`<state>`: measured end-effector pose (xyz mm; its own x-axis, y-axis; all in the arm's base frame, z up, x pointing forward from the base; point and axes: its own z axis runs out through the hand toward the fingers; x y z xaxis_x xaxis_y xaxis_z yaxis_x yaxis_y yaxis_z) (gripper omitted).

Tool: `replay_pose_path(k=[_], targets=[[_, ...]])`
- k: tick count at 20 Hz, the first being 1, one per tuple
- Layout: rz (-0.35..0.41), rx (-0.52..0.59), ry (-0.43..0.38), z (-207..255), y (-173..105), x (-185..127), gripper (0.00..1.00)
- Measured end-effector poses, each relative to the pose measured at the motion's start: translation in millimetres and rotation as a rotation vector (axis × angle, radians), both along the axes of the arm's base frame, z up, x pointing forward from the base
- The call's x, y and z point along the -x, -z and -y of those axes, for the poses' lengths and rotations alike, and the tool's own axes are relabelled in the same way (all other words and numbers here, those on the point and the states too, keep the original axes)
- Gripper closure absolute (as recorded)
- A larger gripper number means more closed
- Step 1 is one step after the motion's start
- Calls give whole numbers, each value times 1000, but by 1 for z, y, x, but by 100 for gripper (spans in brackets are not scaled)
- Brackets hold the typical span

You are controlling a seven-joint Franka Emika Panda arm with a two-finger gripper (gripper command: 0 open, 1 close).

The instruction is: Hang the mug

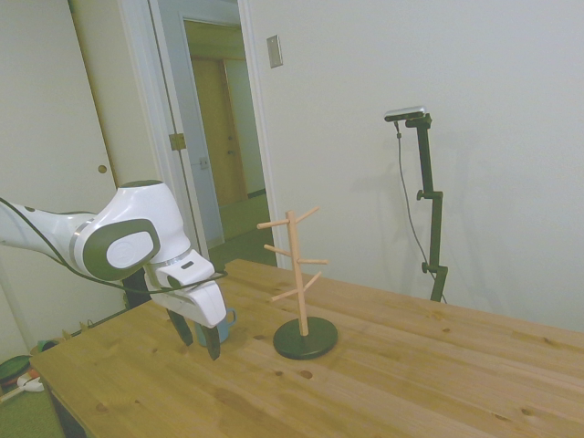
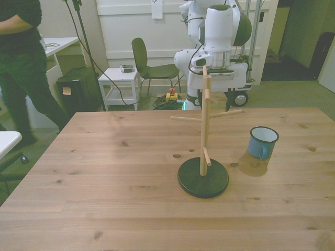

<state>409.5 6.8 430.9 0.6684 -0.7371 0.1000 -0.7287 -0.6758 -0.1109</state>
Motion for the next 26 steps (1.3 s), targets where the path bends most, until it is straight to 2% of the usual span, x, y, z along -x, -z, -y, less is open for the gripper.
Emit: replay_pose_path(k=[3,6,10,15,19,26], targets=[[-19,1,-14,-3,2,1,0],[-13,8,-15,-25,-8,-2,0],[18,-3,65,-56,-26,-12,0],[25,-42,194,-72,-46,-41,0],[15,-66,249,-79,-43,-65,0],[3,-96,298,-118,-39,-101,0]])
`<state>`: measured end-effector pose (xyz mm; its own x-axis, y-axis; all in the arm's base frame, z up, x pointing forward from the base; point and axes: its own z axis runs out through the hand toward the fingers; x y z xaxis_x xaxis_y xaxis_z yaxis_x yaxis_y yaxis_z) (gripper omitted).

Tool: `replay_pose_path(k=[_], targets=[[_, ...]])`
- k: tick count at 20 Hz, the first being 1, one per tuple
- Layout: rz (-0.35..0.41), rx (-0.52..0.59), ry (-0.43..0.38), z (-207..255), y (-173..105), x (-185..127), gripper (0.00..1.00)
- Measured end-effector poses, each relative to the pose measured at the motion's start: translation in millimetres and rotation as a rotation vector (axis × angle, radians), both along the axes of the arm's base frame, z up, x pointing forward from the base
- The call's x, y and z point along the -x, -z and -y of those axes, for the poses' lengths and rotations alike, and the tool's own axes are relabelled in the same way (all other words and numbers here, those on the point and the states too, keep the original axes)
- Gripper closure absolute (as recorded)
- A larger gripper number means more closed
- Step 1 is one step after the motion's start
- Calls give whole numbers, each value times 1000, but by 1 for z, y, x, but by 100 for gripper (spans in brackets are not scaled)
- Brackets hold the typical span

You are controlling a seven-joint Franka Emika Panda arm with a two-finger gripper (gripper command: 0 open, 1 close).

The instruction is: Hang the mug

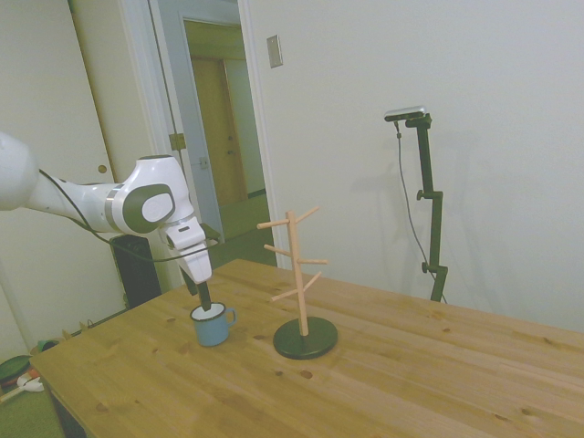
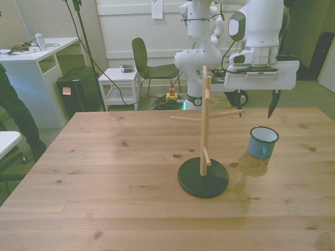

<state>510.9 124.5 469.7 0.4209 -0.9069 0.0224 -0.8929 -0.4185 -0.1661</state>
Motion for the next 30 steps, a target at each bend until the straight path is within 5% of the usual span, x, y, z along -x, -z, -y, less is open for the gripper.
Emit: replay_pose_path(k=[10,28,29,30], targets=[[-14,8,24,-64,17,-35,0],[-70,25,32,-78,68,-61,0],[-73,25,32,-78,71,-62,100],[-76,26,31,-79,73,-62,100]])
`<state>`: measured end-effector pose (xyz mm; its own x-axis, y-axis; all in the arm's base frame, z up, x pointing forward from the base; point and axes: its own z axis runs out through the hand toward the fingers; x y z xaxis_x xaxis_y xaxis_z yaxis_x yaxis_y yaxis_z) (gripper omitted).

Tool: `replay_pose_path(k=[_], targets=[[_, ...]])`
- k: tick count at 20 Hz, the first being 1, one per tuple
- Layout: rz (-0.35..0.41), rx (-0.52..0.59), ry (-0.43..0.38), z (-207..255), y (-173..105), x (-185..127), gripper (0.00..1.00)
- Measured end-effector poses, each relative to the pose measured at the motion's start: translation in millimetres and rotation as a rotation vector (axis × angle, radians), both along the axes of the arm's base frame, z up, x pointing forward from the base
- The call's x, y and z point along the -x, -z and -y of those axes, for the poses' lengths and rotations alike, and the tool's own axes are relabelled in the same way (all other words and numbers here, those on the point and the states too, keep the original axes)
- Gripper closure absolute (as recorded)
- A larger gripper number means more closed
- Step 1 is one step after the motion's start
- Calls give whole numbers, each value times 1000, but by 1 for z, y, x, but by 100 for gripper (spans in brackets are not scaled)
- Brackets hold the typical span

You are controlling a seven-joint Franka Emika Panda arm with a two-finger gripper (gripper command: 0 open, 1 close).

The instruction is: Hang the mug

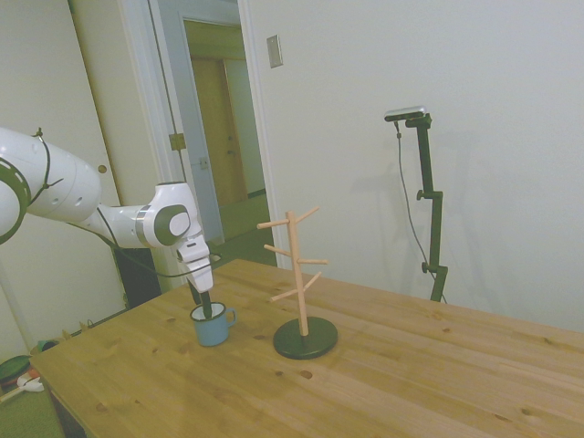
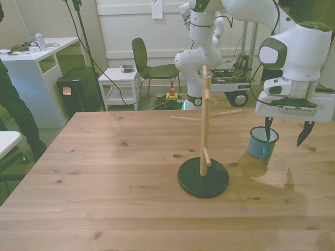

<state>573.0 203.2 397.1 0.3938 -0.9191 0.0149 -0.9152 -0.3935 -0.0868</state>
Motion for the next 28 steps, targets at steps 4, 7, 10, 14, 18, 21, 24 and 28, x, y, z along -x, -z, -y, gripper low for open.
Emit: replay_pose_path(k=[4,7,10,14,18,21,24,28], targets=[[-7,2,-4,-2,4,0,100],[-7,3,-7,-3,5,1,100],[-9,6,-9,-3,6,1,100],[-11,13,-9,0,8,1,100],[-17,19,-11,4,11,3,100],[-15,22,-15,6,10,4,100],[-21,35,-23,10,9,7,100],[-28,48,-27,13,13,12,100]])
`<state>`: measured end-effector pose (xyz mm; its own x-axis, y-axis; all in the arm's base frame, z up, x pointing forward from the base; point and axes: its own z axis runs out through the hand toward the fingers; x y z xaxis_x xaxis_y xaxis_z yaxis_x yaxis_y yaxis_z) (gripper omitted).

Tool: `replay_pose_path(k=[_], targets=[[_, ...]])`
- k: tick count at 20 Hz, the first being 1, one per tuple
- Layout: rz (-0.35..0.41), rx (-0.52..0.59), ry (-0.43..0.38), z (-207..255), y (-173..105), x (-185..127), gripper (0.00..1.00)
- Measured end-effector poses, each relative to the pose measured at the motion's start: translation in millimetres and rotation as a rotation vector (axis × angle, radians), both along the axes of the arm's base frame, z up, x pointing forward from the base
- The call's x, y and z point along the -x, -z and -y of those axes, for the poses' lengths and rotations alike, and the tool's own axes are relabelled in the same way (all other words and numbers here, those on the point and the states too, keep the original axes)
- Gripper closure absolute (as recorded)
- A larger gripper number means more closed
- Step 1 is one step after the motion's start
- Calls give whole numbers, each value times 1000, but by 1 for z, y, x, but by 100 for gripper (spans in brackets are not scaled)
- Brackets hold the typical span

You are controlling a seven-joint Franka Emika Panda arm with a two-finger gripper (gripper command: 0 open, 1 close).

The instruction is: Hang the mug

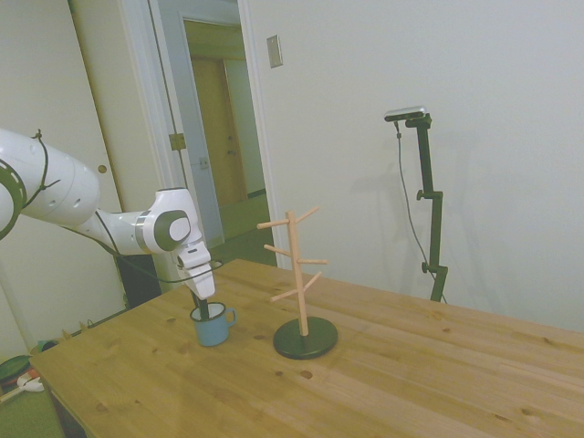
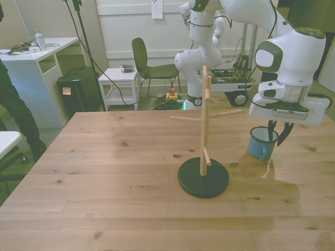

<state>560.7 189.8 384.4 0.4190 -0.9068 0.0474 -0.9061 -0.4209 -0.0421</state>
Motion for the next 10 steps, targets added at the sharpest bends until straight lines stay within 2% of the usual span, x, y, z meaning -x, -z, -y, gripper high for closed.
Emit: replay_pose_path(k=[6,10], targets=[[-1,6,-8,4,5,4,100],[-1,22,-52,8,6,10,100]])
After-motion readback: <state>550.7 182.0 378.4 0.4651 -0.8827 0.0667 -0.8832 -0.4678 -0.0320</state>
